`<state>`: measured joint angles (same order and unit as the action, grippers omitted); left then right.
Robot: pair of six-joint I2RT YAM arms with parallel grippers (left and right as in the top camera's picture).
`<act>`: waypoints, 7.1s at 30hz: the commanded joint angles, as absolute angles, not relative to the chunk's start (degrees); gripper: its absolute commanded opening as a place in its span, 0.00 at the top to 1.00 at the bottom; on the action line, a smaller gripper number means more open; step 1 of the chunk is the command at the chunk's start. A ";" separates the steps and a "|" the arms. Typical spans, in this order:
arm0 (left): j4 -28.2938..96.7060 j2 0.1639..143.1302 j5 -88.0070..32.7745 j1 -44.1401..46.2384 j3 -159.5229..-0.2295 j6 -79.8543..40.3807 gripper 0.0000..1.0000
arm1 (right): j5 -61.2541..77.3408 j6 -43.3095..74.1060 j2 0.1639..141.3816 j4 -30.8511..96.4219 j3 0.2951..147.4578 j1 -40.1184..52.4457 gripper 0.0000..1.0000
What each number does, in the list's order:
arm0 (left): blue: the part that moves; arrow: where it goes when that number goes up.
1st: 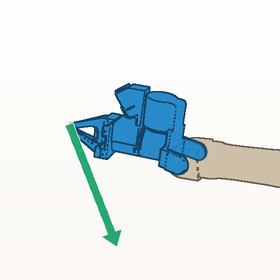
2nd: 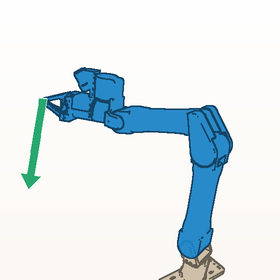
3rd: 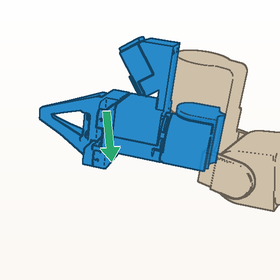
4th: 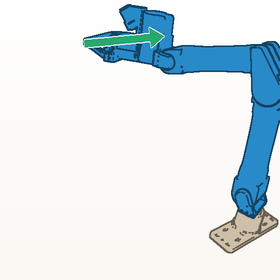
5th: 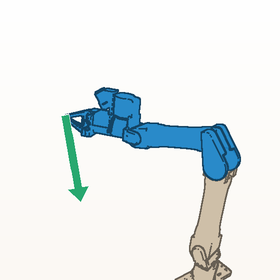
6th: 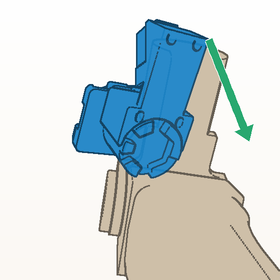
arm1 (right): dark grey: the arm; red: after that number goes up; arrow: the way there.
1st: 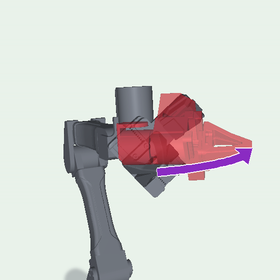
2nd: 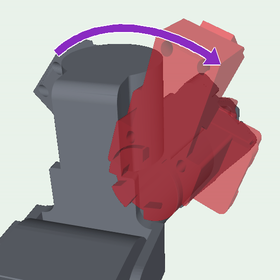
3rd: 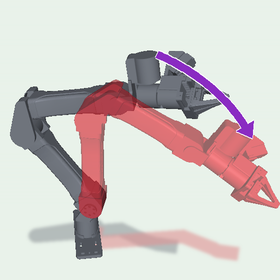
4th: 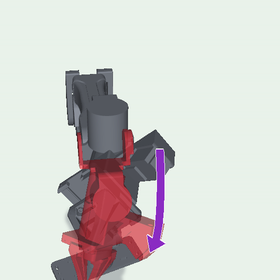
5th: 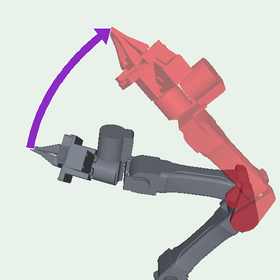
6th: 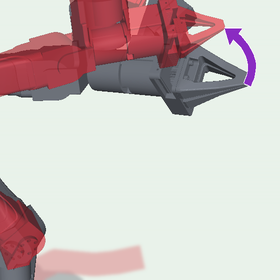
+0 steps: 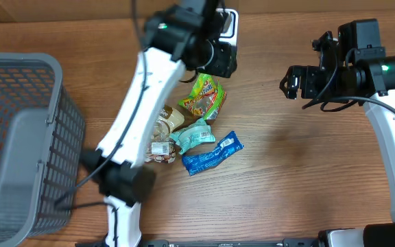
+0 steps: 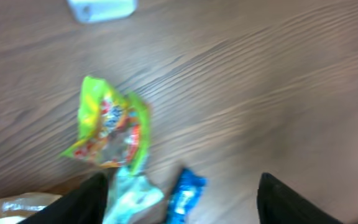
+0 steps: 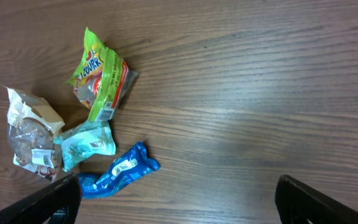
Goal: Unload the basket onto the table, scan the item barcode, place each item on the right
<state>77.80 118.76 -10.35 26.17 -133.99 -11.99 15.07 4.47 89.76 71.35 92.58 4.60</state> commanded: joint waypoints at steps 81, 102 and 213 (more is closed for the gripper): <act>79.07 113.75 -32.27 15.62 -147.13 -5.39 0.96 | 15.11 4.45 89.71 71.90 93.82 4.78 0.00; 39.94 145.64 61.41 34.65 -147.11 2.98 0.96 | 15.09 4.43 89.71 71.70 93.82 4.78 0.00; 85.78 119.98 -3.81 11.51 -165.99 -11.73 0.25 | 22.35 7.46 101.34 70.19 90.00 -1.93 0.31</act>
